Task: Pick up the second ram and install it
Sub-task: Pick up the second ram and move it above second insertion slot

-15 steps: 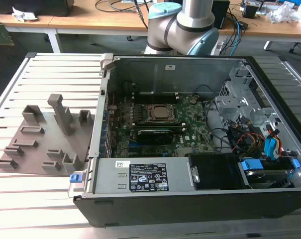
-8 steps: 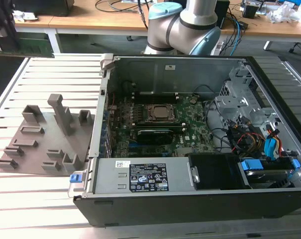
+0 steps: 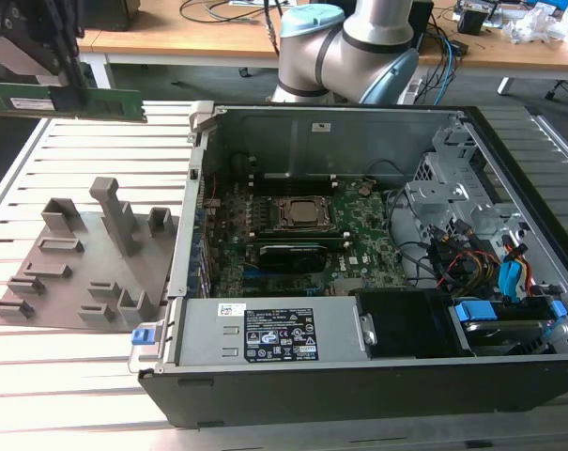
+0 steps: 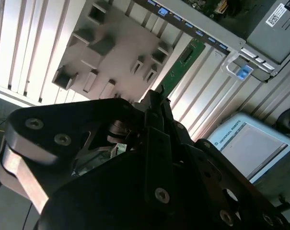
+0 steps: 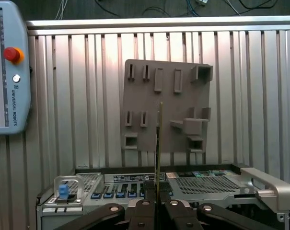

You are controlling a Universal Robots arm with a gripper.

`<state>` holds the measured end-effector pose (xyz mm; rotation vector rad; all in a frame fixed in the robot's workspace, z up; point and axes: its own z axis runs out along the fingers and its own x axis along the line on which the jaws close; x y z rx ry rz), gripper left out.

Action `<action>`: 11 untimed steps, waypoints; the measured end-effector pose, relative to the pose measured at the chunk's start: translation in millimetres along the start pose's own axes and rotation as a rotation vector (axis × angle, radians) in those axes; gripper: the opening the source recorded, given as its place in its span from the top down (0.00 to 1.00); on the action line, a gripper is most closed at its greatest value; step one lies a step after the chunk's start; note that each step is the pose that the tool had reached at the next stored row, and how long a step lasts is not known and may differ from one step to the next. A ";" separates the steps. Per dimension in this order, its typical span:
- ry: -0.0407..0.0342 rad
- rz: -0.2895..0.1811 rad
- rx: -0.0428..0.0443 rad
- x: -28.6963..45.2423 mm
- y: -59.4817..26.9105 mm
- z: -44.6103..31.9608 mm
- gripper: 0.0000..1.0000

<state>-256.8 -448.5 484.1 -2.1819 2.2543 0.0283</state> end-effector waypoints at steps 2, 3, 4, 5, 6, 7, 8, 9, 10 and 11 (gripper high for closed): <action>0.0001 0.000 -0.0012 -0.2 -9.5 2.2 0.86; 0.0001 0.000 -0.0017 -0.4 -13.1 3.2 0.86; 0.0001 0.000 -0.0022 -0.5 -16.2 4.0 0.86; 0.0002 0.000 -0.0035 -0.6 -23.1 6.0 0.86; 0.0003 0.000 -0.0043 -0.8 -28.5 7.6 0.86; 0.0002 0.000 -0.0050 -1.0 -33.6 9.2 0.86; 0.0003 0.000 -0.0059 -1.1 -39.0 10.8 0.86; 0.0003 0.000 -0.0065 -1.2 -43.2 12.0 0.86; 0.0002 0.000 -0.0073 -1.3 -49.0 13.7 0.86; 0.0003 0.000 -0.0082 -1.5 -54.8 15.3 0.86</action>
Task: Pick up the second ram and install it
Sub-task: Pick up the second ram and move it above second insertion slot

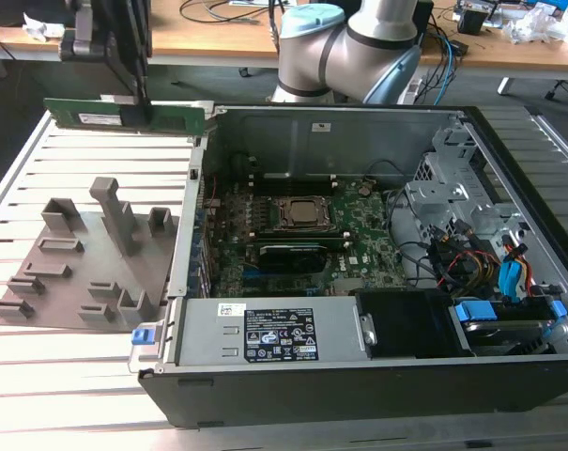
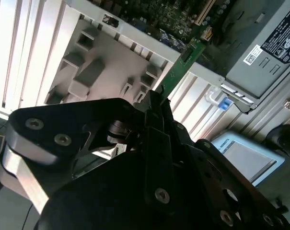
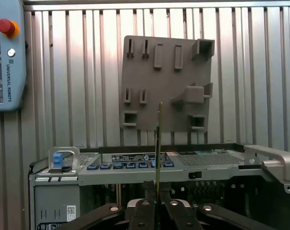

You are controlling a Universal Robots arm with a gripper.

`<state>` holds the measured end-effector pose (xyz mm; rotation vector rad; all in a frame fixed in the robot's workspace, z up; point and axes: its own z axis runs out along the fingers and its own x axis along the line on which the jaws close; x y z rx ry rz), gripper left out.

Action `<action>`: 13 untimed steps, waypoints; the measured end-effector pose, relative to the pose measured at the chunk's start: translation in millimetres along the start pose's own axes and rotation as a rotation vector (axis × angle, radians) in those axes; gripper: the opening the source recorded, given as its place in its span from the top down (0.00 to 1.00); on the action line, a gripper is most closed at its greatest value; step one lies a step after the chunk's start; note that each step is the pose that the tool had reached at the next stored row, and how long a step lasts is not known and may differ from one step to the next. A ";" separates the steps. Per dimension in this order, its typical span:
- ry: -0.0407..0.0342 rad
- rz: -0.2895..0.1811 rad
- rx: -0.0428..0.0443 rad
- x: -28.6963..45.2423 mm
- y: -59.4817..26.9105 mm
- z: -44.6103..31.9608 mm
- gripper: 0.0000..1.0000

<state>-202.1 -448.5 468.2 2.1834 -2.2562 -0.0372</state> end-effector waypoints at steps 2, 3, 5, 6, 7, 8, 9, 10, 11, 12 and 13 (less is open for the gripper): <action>0.0001 0.000 -0.0018 -0.3 -11.4 2.8 0.86; 0.0000 0.000 -0.0027 -0.5 -18.3 4.5 0.86; 0.0002 0.000 -0.0043 -0.8 -28.4 7.0 0.86; 0.0002 0.000 -0.0047 -0.9 -31.4 7.8 0.86; 0.0001 0.000 -0.0051 -1.0 -35.5 9.0 0.86; 0.0002 0.000 -0.0057 -1.1 -39.1 10.0 0.86; 0.0002 0.000 -0.0060 -1.2 -41.7 10.7 0.86; 0.0003 0.000 -0.0063 -1.2 -43.6 11.2 0.86; 0.0003 0.000 -0.0069 -1.4 -49.2 12.7 0.86; 0.0002 0.000 -0.0075 -1.6 -54.3 14.3 0.86; 0.0003 0.000 -0.0078 -1.6 -56.6 14.9 0.86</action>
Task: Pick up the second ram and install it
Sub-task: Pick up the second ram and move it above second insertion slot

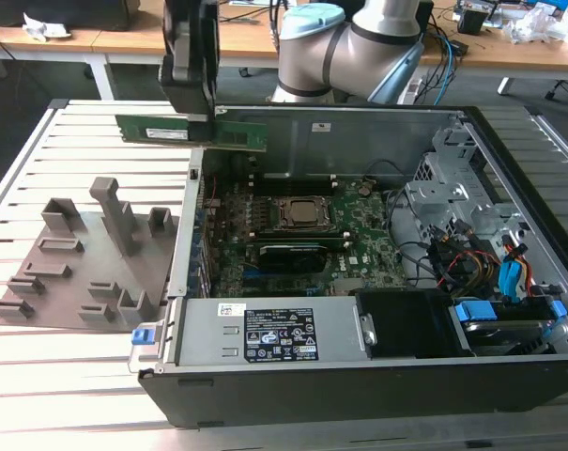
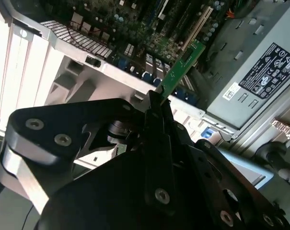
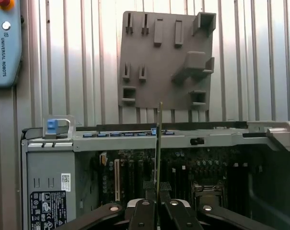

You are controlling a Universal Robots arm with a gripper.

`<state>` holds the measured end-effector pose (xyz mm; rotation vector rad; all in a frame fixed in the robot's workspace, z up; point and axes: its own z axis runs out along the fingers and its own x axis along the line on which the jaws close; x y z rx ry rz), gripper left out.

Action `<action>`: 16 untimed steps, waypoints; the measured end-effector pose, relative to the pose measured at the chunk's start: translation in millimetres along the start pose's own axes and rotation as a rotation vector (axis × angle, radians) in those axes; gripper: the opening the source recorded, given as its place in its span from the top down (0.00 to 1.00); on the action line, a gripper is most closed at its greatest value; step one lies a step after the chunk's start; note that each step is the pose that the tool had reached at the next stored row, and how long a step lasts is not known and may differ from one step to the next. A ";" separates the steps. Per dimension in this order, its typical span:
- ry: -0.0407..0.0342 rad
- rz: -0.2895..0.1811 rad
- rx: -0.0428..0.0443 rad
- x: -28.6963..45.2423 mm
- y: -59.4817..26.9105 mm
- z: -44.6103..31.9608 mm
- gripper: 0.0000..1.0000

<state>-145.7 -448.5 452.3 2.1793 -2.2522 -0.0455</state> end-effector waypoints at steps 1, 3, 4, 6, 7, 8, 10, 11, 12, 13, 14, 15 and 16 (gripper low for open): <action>0.0000 0.000 -0.0004 -0.1 -4.1 1.1 0.86; 0.0002 0.000 -0.0013 -0.4 -13.7 3.5 0.86; 0.0003 0.000 -0.0015 -0.4 -16.1 4.1 0.86; 0.0002 0.000 -0.0019 -0.6 -22.6 5.9 0.86; 0.0003 0.000 -0.0021 -0.7 -25.1 6.5 0.86; 0.0003 0.000 -0.0022 -0.8 -27.3 7.1 0.86; 0.0006 0.000 -0.0031 -1.1 -40.9 10.5 0.86; 0.0006 0.000 -0.0034 -1.3 -45.8 11.8 0.86; 0.0006 0.000 -0.0036 -1.4 -50.2 13.0 0.86; 0.0007 0.000 -0.0038 -1.5 -52.4 13.5 0.86; 0.0008 0.000 -0.0041 -1.6 -55.8 14.5 0.86; 0.0008 0.000 -0.0045 -1.7 -60.6 15.9 0.86; 0.0009 0.000 -0.0051 -1.8 -65.4 17.4 0.86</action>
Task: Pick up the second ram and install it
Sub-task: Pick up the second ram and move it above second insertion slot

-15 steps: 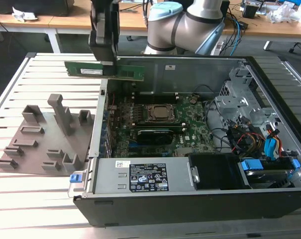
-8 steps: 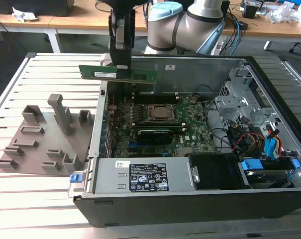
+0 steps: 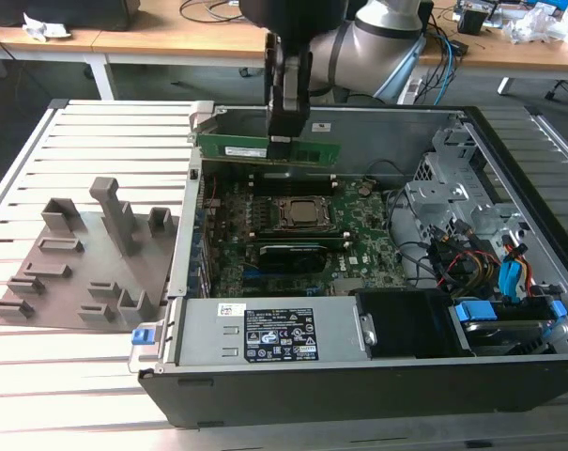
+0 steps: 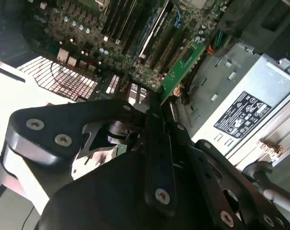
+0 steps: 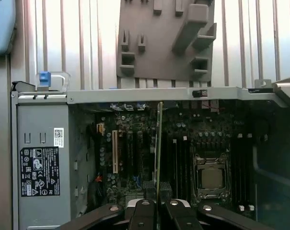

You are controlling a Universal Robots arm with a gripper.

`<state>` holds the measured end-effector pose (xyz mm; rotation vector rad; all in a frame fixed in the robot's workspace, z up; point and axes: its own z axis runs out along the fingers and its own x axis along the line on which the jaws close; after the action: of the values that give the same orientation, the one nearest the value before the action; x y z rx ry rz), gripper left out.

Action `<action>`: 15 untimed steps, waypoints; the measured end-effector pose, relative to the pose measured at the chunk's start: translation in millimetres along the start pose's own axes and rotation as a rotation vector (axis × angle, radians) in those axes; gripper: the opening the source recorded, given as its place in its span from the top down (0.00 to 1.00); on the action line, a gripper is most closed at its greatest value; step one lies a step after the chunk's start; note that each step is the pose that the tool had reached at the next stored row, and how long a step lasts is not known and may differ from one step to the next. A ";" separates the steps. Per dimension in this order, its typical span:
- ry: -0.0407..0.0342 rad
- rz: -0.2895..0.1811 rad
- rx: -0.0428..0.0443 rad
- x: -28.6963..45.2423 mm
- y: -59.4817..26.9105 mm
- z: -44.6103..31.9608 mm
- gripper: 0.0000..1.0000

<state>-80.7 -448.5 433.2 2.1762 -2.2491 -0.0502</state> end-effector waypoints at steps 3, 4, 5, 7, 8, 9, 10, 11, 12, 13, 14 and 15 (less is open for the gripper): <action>0.0000 0.000 -0.0010 -0.2 -8.7 2.9 0.86; 0.0000 0.000 -0.0016 -0.4 -13.2 4.4 0.86; 0.0000 0.000 -0.0020 -0.4 -15.7 5.3 0.86; 0.0001 0.000 -0.0037 -0.6 -23.0 9.2 0.86; 0.0004 0.000 -0.0055 -0.7 -27.9 13.7 0.86; 0.0002 0.000 -0.0065 -0.8 -30.4 17.2 0.86; 0.0003 0.000 -0.0075 -0.8 -33.0 21.2 0.86; 0.0004 0.000 -0.0082 -0.8 -34.9 23.6 0.86; 0.0004 0.000 -0.0087 -0.8 -36.5 25.4 0.86; 0.0004 0.000 -0.0096 -1.1 -40.0 28.2 0.86; 0.0003 0.000 -0.0106 -2.2 -43.9 30.4 0.86; 0.0003 0.000 -0.0112 -3.9 -46.9 32.0 0.86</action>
<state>-34.7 -445.7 399.8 2.1706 -2.2432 -0.0622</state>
